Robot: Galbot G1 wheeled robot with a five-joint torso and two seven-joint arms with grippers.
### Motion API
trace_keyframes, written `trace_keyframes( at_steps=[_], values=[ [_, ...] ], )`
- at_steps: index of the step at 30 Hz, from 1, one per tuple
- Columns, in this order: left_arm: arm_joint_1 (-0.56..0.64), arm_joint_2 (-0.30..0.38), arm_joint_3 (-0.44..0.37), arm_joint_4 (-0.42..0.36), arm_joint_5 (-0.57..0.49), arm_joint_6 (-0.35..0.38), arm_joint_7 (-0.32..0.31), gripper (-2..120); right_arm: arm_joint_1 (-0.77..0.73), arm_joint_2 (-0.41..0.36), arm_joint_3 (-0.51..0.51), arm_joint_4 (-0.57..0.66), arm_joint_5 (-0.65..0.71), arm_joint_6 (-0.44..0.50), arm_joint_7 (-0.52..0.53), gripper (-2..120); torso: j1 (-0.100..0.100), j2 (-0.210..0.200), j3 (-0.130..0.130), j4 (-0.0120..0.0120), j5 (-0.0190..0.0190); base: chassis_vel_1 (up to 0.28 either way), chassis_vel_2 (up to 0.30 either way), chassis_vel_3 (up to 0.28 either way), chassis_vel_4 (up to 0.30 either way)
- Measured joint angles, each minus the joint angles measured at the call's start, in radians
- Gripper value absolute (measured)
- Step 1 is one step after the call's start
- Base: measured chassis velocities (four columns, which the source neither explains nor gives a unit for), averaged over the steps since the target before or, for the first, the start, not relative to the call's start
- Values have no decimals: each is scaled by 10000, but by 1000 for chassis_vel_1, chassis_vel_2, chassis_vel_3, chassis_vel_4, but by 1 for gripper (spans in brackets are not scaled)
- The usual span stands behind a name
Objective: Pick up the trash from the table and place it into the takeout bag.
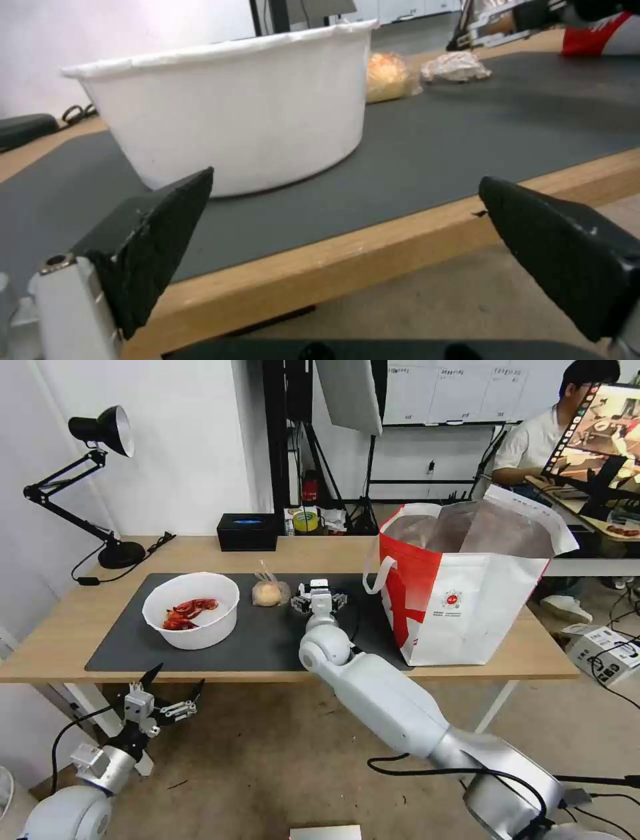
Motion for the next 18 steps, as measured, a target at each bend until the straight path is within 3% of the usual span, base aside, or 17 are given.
trace_keyframes(
  at_steps=[18],
  values=[
    [-23, -13, 40, -43, 37, -39, 6, 100, 831, 679, 235, -1492, 883, -389, -71, 100, -1, 0, -1, -1, 1, 0, 0, 0, 0]
  ],
)
